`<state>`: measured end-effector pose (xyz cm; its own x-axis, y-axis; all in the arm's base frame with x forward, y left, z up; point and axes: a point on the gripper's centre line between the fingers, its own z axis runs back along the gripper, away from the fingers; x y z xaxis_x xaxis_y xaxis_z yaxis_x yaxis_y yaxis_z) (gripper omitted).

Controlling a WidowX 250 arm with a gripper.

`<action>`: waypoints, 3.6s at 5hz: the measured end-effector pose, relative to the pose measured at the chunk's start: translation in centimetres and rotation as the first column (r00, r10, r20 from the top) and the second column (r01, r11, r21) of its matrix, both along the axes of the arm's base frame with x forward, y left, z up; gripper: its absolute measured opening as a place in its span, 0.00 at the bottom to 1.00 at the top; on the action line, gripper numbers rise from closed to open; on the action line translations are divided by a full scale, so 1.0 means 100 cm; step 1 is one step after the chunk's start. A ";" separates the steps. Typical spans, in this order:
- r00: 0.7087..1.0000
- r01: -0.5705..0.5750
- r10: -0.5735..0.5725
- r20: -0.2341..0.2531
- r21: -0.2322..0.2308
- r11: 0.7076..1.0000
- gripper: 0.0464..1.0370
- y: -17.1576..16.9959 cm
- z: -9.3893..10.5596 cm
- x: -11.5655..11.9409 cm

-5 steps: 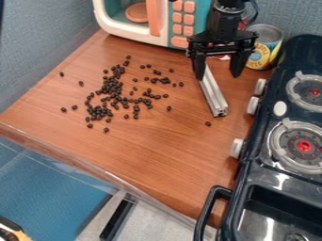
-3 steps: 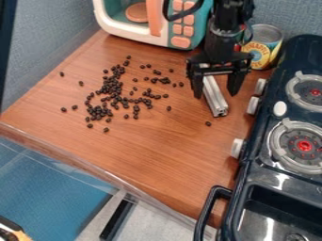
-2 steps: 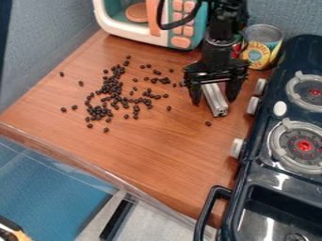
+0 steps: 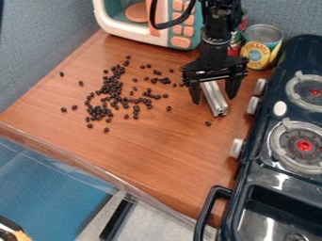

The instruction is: Sweep into pile

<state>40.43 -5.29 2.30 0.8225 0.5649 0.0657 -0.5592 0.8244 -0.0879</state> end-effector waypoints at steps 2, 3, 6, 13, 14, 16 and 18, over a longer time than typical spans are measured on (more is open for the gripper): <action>0.998 -0.029 0.030 0.057 -0.028 0.999 0.92 0.003 0.018 0.018; 0.996 -0.065 0.067 0.062 -0.024 0.998 0.66 0.007 0.024 0.022; 0.987 -0.159 0.159 -0.013 0.015 0.987 0.66 0.014 0.001 0.010; 0.965 -0.263 0.263 -0.009 -0.088 0.961 0.30 0.031 0.016 0.012; 0.948 -0.304 0.315 0.032 -0.187 0.934 0.30 0.045 0.045 0.007; 0.905 -0.392 0.424 0.044 -0.306 0.868 0.30 0.071 0.061 -0.007; 0.780 -0.561 0.622 0.061 -0.370 0.740 0.30 0.089 0.059 -0.004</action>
<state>40.04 3.65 8.18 0.3066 0.9467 -0.0983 -0.8751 0.2397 -0.4204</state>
